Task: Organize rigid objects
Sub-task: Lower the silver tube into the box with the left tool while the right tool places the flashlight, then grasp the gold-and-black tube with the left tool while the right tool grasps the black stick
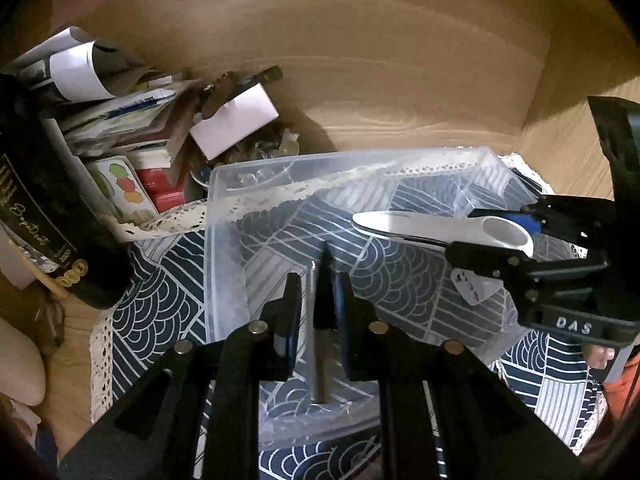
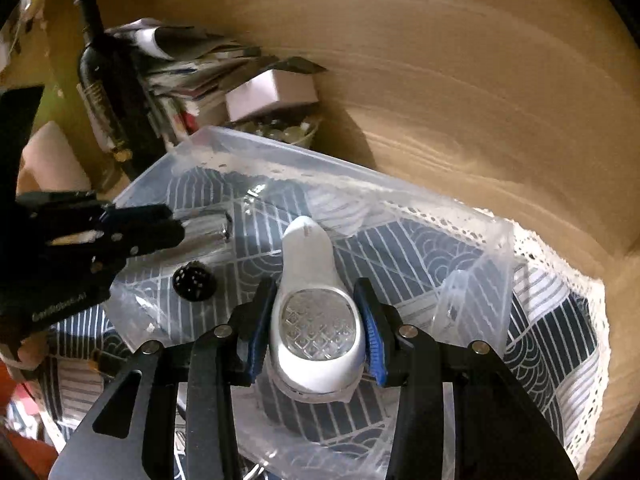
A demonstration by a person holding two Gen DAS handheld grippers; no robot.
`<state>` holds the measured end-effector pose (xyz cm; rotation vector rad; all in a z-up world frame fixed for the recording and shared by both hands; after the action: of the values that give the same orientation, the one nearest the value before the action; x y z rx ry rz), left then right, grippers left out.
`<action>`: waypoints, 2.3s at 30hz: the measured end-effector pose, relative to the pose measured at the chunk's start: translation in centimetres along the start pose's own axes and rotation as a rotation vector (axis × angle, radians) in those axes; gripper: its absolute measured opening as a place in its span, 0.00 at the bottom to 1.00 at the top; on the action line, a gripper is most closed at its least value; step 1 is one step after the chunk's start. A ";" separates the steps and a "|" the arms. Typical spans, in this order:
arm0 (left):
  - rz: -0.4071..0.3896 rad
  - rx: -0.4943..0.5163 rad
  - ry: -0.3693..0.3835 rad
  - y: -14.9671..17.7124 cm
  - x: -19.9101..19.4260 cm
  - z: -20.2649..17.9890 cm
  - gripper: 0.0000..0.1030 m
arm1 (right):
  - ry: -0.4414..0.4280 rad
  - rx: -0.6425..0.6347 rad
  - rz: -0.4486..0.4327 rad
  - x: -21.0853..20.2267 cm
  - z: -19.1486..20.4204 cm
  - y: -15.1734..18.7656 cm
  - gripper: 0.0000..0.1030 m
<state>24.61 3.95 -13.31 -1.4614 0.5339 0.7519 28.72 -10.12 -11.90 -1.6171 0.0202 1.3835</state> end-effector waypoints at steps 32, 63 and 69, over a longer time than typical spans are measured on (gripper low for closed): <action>-0.059 0.027 0.011 8.4 -8.0 0.7 0.70 | 0.103 0.007 -0.142 -7.6 5.6 6.9 0.64; 0.016 0.076 0.102 11.7 -5.9 -1.6 0.22 | 0.051 -0.014 -0.038 -3.9 6.5 9.0 0.32; -0.067 0.053 0.096 10.2 -8.4 -0.6 0.22 | 0.074 -0.019 -0.131 -7.0 6.9 8.0 0.32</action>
<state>11.55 1.80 -14.15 -1.4643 0.5710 0.6129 16.58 -13.59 -10.78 -1.6549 -0.0538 1.2269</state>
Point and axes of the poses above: each gripper's, at about its wrist camera, not at the fingertips, and x roughly the way its jaws point, z to its left, y to its underside, the point moved 2 cm from there along x, roughly the way its jaws point, and after that the axes turned 9 degrees about -y, right-handed, at the moved point
